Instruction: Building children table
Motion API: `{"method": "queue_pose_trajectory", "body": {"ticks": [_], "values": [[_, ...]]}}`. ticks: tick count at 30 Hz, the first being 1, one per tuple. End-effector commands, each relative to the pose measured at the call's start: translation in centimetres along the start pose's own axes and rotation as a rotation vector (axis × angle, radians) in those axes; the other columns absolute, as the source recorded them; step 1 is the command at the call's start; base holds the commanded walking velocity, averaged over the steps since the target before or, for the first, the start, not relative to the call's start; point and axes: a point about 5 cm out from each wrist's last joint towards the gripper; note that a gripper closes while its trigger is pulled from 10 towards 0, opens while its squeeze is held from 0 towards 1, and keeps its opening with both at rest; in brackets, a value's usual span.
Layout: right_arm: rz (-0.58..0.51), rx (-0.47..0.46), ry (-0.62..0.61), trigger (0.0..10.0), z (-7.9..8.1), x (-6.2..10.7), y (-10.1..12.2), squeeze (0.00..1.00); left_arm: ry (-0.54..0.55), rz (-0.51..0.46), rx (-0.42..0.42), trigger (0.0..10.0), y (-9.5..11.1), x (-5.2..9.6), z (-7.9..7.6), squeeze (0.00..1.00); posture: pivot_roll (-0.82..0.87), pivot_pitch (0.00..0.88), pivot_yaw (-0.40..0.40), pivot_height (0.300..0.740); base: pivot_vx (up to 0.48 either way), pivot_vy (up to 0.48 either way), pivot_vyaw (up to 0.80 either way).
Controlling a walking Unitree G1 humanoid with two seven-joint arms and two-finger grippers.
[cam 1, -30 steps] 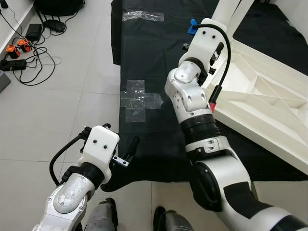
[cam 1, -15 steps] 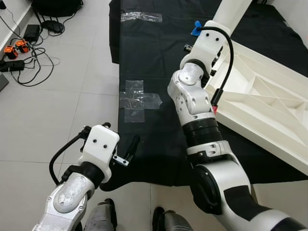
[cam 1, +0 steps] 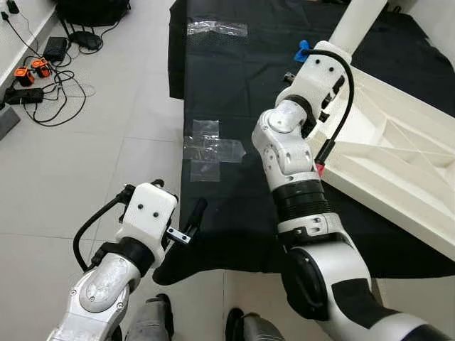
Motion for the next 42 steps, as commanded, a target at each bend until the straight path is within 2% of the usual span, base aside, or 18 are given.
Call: {"method": "queue_pose_trajectory", "body": {"ticks": [1,9,24,27,30,37,41,42], "values": [[0.181,0.145,-0.103,10.0,-2.9,-0.8,-5.1,0.0,-0.017,0.02,0.003,10.0,-0.4,0.0,-0.3,0.0,0.1,0.284,-0.126,0.74,0.0,0.0,0.0],[0.174,0.103,0.005,10.0,-1.8,-0.3,-4.8,0.0,-0.12,0.026,0.015,10.0,-0.5,0.2,-1.7,0.0,0.1,0.275,-0.123,0.74,0.0,0.0,0.0],[0.161,0.1,0.015,10.0,-1.4,-0.5,-4.5,0.0,-0.123,0.028,0.012,10.0,-0.6,0.3,-1.9,0.0,0.1,0.265,-0.124,0.74,0.0,0.0,0.0],[0.124,0.08,0.033,10.0,-1.1,-0.6,-3.7,0.0,-0.123,0.029,0.011,10.0,-0.7,0.3,-1.9,0.0,0.1,0.26,-0.125,0.74,0.0,0.0,0.0],[0.064,0.052,0.042,10.0,-0.6,-0.9,-2.0,0.0,-0.125,0.03,0.01,10.0,-0.7,0.3,-1.9,0.0,0.1,0.258,-0.125,0.74,0.0,0.0,0.0],[-0.001,0.011,0.055,10.0,0.0,-1.3,0.1,0.0,-0.125,0.03,0.008,10.0,-0.7,0.3,-1.9,0.0,0.1,0.259,-0.124,0.74,0.0,0.0,0.0],[-0.082,-0.04,0.066,10.0,0.5,-1.7,2.7,0.0,-0.125,0.03,0.007,10.0,-0.8,0.3,-1.9,0.0,0.1,0.259,-0.125,0.74,0.0,0.0,0.0],[-0.082,-0.04,0.066,10.0,0.5,-1.7,2.7,0.0,-0.125,0.03,0.007,10.0,-0.8,0.3,-1.9,0.0,0.1,0.259,-0.125,0.74,0.0,0.0,0.0]]}}
Point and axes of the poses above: a point about 5 cm out from each wrist's last joint towards the gripper, its own x axis pointing back from the gripper into the wrist, its own y axis along the axis of the wrist's last joint, z = x × y, and after that the axes turned 2 degrees about -x, right-handed
